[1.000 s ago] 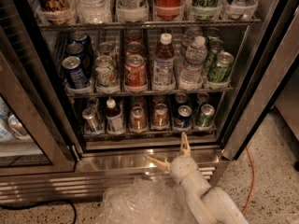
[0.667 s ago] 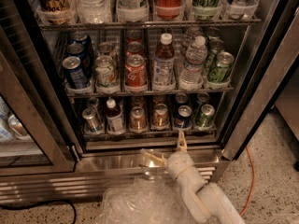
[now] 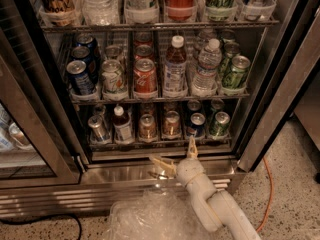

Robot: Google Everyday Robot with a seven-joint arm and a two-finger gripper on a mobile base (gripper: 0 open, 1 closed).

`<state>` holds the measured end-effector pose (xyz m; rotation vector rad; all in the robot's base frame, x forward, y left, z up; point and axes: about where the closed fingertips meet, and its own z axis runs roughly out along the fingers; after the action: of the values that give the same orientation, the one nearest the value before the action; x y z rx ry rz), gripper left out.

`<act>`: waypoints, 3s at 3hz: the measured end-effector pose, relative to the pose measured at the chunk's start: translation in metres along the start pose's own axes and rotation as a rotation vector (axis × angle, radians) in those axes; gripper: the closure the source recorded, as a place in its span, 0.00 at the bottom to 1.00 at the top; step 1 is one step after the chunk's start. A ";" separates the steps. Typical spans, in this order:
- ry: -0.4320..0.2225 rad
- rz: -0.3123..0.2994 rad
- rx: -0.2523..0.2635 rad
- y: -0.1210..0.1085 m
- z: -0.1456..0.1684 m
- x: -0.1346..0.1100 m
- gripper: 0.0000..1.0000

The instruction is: Pick orange can from bottom shelf of fridge

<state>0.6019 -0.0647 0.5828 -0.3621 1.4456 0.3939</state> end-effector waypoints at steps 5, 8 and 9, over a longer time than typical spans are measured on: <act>0.001 0.002 0.004 0.000 0.003 0.002 0.18; -0.019 -0.008 0.023 -0.017 0.023 -0.007 0.24; -0.021 -0.021 0.017 -0.020 0.033 -0.011 0.25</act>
Offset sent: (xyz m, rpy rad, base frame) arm 0.0000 0.0000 0.0000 0.0000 0.0000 0.0000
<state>0.6395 -0.0671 0.5964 -0.3578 1.4231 0.3672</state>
